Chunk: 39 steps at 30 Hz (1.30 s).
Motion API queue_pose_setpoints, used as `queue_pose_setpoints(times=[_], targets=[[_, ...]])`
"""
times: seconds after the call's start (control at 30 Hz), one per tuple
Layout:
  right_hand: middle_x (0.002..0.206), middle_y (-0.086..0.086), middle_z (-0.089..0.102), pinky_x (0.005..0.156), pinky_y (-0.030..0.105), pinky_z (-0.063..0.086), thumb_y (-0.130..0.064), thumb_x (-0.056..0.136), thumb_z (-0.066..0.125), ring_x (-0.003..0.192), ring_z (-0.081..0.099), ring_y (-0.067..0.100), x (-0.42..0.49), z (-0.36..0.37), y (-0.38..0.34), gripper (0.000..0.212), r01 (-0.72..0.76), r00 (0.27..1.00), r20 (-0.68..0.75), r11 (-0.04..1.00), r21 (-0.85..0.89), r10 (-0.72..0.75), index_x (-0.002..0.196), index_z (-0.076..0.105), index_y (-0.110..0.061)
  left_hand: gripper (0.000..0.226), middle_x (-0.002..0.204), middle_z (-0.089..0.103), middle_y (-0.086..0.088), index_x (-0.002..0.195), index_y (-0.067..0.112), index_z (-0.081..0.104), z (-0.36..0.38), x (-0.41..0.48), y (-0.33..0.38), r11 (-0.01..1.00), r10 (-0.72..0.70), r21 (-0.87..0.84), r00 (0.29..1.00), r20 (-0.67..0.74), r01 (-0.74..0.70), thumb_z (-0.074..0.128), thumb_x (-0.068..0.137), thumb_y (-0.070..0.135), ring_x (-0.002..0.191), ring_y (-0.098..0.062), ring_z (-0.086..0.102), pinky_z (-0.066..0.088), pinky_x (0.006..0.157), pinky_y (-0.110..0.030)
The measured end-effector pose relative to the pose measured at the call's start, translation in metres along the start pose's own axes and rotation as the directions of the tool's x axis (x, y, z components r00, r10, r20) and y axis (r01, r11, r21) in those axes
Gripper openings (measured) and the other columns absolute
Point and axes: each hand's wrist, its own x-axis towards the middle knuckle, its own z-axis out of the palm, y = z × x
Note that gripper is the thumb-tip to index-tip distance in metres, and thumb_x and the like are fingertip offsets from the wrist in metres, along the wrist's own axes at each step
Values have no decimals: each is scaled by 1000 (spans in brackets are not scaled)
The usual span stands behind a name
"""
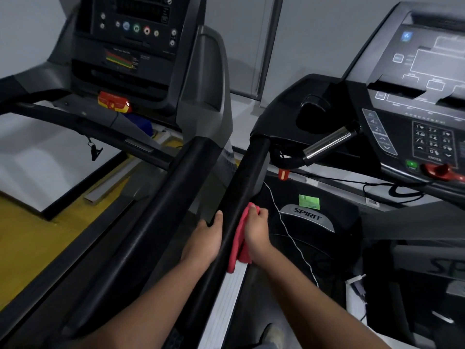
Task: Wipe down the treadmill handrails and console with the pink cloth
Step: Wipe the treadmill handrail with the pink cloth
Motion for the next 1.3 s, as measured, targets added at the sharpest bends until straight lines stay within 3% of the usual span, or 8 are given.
queue_pose_setpoints(times=[0.1, 0.3, 0.5, 0.6, 0.73, 0.87, 1.17, 1.3], targets=[[93, 4, 57, 82, 35, 47, -36, 100, 36, 86, 57, 15, -22, 0, 15, 22, 15, 1000, 14, 999, -30, -15, 99, 44, -14, 75, 148, 40, -10, 147, 14, 31, 0, -1, 1, 1000, 8, 16, 1000, 4, -9, 26, 93, 66, 134, -28, 40, 31, 105, -40], [91, -2, 54, 67, 20, 40, -28, 100, 41, 82, 54, 10, -25, -2, -4, 14, 245, 969, 7, 958, -147, -247, 100, 45, -15, 73, 151, 37, -9, 150, 15, 27, 0, -1, 2, 998, 11, 54, 1000, -9, -10, 23, 95, 64, 137, -27, 36, 30, 106, -39], [92, 5, 56, 78, 31, 40, -30, 100, 39, 88, 56, 18, 7, -1, -1, 21, -46, 999, 27, 999, 22, 45, 104, 45, -9, 73, 149, 38, -10, 148, 13, 31, 0, -1, 0, 999, 21, 25, 1000, -16, -20, 25, 95, 63, 136, -28, 37, 30, 107, -38], [96, 10, 58, 83, 32, 42, -28, 100, 38, 91, 58, 21, -7, -3, 17, 26, -123, 989, 87, 992, -17, 124, 108, 49, -6, 73, 149, 39, -10, 147, 13, 31, 0, 0, 0, 1000, 18, 25, 1000, -9, -18, 25, 95, 63, 135, -28, 38, 30, 107, -39], [86, -1, 55, 64, 21, 39, -28, 101, 39, 76, 52, 7, -30, -5, 12, 18, 99, 995, 30, 990, -98, -97, 101, 46, -12, 73, 149, 39, -10, 148, 13, 30, 0, -1, 2, 999, 13, 43, 1000, -12, -13, 24, 95, 63, 135, -29, 38, 30, 107, -39], [99, -1, 55, 73, 21, 40, -25, 99, 42, 91, 55, 13, -14, 3, -14, 7, 320, 946, 24, 924, -209, -322, 97, 46, -20, 73, 149, 38, -11, 148, 12, 29, 1, -2, 3, 997, 20, 74, 999, -27, -18, 24, 96, 62, 136, -29, 37, 30, 106, -39], [96, 6, 55, 87, 35, 42, -27, 101, 38, 92, 54, 20, -1, 0, -1, 20, -100, 994, 36, 994, 46, 99, 109, 42, -9, 72, 149, 39, -11, 147, 11, 31, -1, -5, 4, 998, 14, 57, 1000, -14, -13, 24, 96, 61, 135, -29, 38, 31, 104, -38], [90, -1, 54, 74, 26, 41, -26, 100, 39, 83, 54, 11, -27, 0, 5, 13, 152, 988, 7, 984, -92, -152, 101, 44, -15, 73, 149, 38, -11, 148, 11, 29, -1, -5, 5, 998, 15, 63, 1000, -9, -14, 23, 96, 62, 135, -30, 38, 31, 104, -38]])
